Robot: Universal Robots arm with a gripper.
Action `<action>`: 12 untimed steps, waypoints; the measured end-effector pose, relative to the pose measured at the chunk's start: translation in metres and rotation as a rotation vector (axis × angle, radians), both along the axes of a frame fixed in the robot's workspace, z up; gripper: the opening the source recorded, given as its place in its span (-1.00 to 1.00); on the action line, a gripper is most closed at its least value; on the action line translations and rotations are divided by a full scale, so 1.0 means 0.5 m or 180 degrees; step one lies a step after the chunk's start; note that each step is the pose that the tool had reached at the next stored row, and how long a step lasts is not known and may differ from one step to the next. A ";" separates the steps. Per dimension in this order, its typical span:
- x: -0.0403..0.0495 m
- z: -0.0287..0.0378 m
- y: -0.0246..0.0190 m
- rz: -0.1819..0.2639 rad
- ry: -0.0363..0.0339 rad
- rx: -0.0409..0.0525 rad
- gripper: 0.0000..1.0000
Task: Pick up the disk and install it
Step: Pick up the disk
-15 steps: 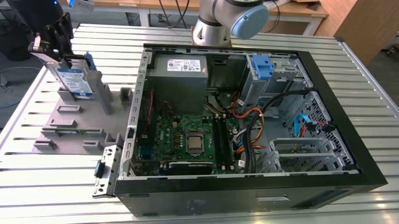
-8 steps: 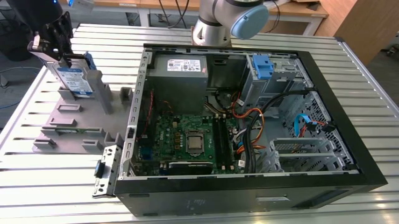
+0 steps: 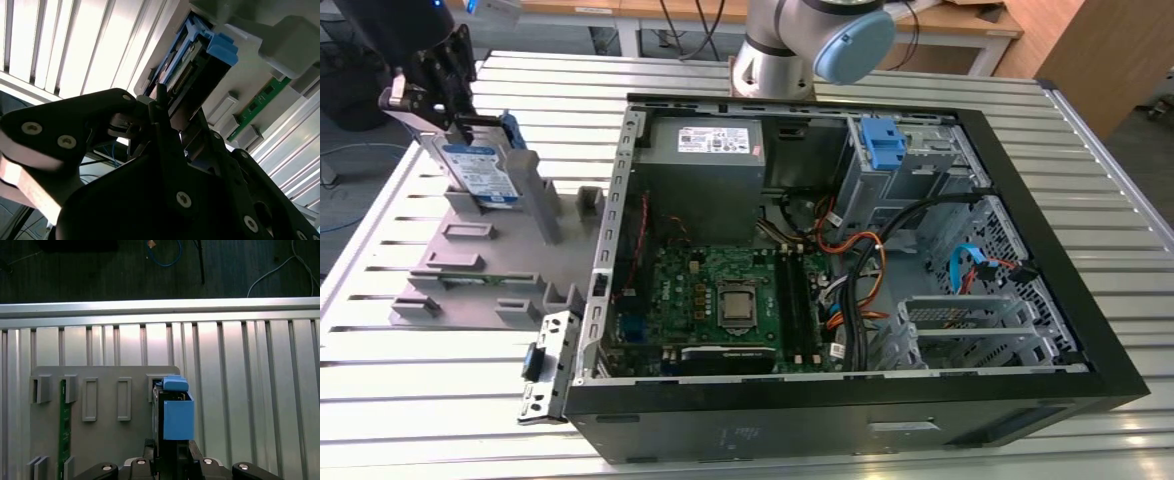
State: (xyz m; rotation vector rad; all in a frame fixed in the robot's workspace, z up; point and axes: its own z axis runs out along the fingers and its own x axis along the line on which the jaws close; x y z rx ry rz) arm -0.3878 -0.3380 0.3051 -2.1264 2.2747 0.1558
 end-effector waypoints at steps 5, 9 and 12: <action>0.000 0.000 -0.0001 0.0053 -0.0001 -0.0069 -0.30; -0.001 0.000 -0.0003 0.0097 0.0000 -0.0087 -0.30; -0.001 0.000 -0.0002 0.0102 0.0000 -0.0088 -0.30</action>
